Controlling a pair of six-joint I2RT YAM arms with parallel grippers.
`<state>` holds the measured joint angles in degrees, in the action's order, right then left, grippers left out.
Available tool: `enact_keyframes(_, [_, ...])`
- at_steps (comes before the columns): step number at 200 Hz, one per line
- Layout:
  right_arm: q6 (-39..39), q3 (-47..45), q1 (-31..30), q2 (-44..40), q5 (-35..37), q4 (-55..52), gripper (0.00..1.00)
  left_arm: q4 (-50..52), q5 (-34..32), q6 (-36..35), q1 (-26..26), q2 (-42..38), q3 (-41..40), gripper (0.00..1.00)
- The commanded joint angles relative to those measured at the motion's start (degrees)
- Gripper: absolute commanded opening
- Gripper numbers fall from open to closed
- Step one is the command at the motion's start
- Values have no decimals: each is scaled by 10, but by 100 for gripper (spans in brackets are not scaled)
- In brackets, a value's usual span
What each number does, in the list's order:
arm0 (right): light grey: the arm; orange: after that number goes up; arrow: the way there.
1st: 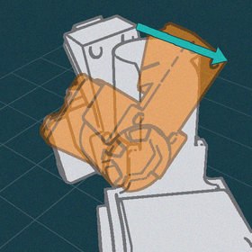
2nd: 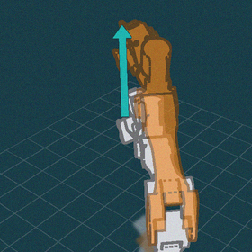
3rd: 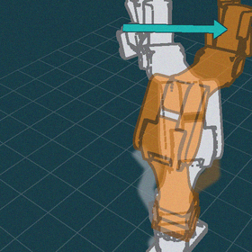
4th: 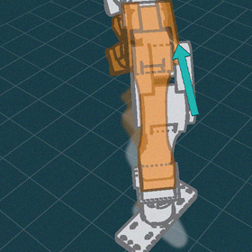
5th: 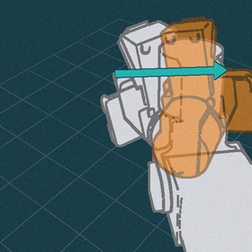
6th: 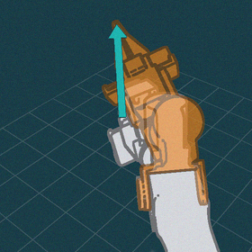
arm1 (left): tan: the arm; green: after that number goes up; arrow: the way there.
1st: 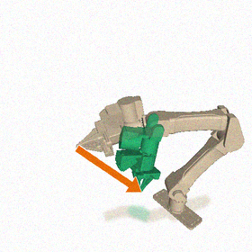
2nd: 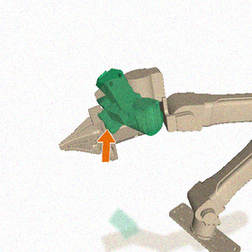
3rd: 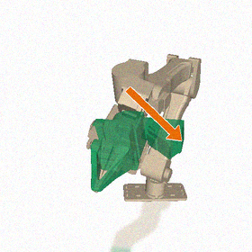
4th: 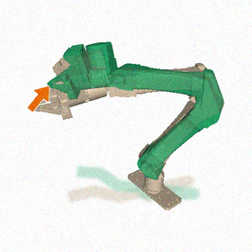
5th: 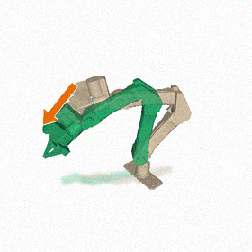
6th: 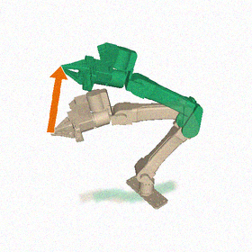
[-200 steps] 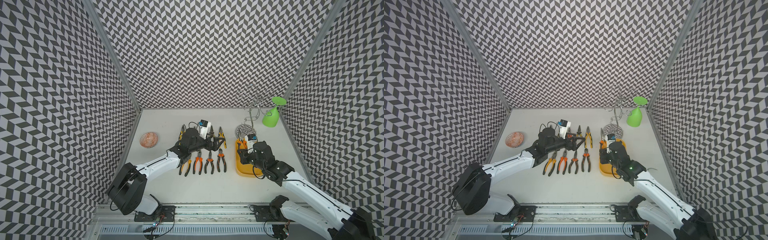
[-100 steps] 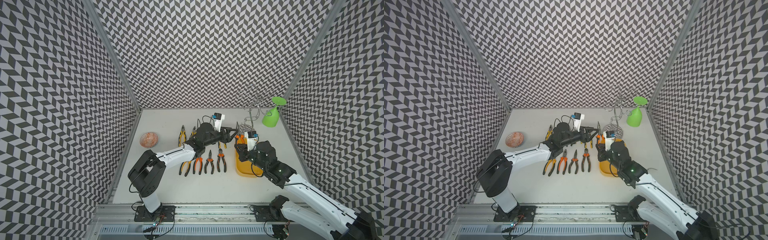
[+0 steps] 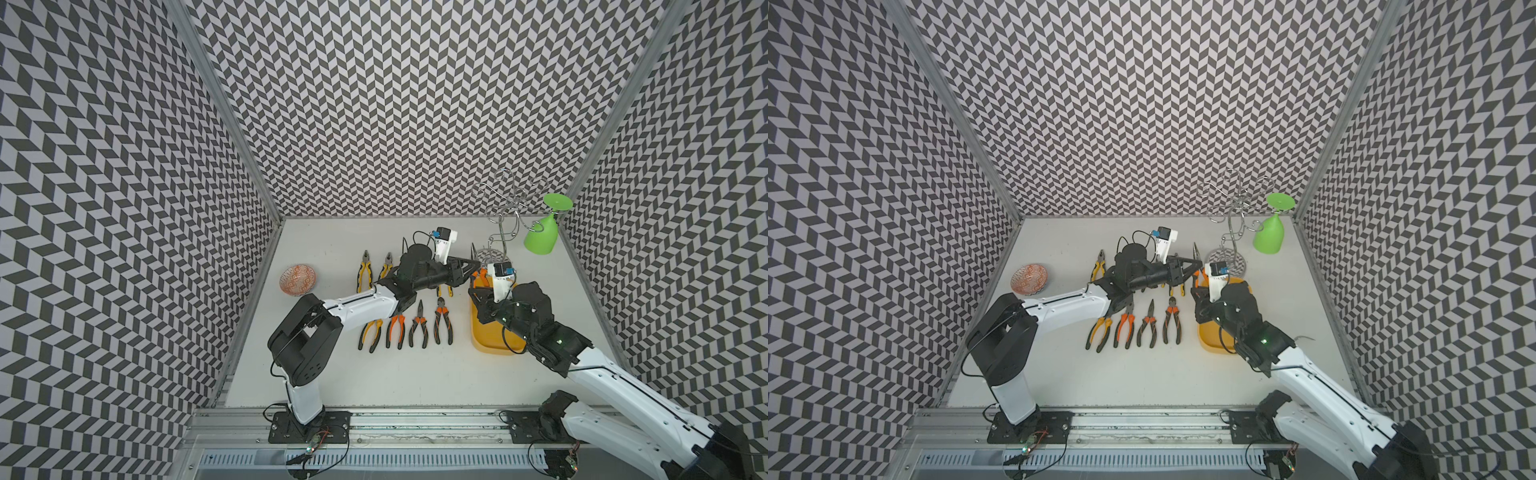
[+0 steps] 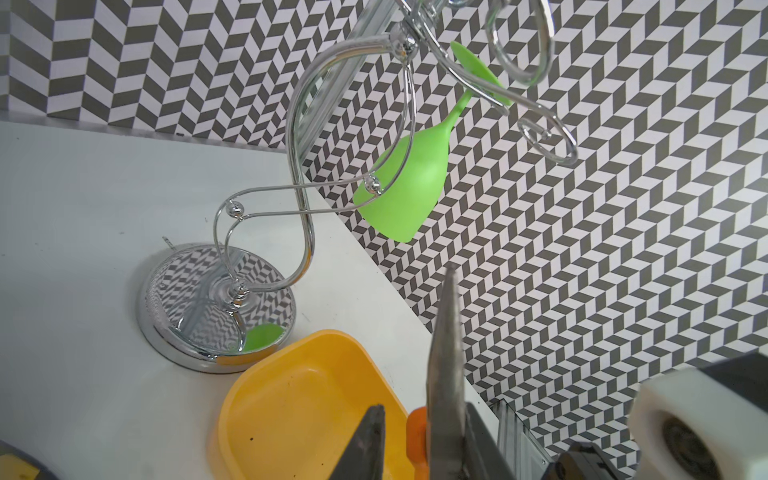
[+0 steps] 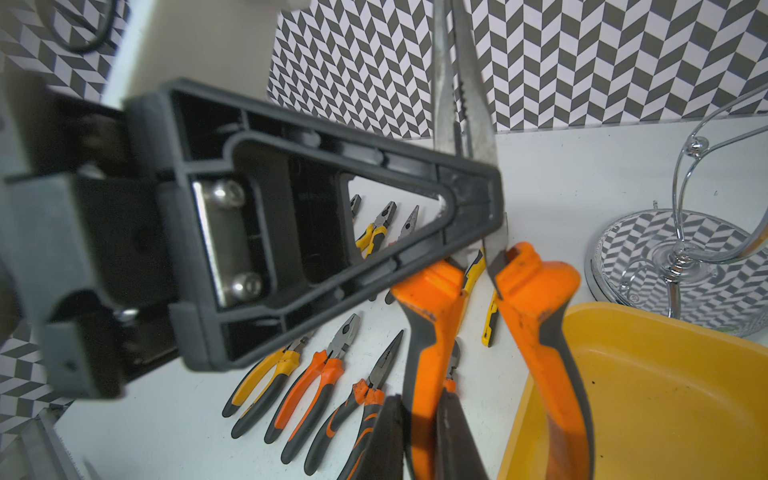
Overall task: Take the pliers out of the storage box
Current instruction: Pick up the pliers from the storage box.
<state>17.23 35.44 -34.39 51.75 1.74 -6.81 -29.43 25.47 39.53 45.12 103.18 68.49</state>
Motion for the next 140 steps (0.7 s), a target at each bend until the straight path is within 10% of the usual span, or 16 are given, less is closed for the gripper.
enact_keyframes(1, [-13, 2, -4, -6, 4, 67, 0, 10, 19, -12, 3, 3, 25, 20])
enact_keyframes(68, [-40, -4, -5, -23, -12, 58, 4, 34, 14, -42, 0, -3, 38, 0])
enact_keyframes(119, [-85, -5, -6, -51, -51, 57, 70, 110, -3, -87, -23, -61, 16, 0])
enact_keyframes(140, [-111, -10, -7, -59, -88, 59, 79, 187, 30, -141, -47, -89, 10, 0])
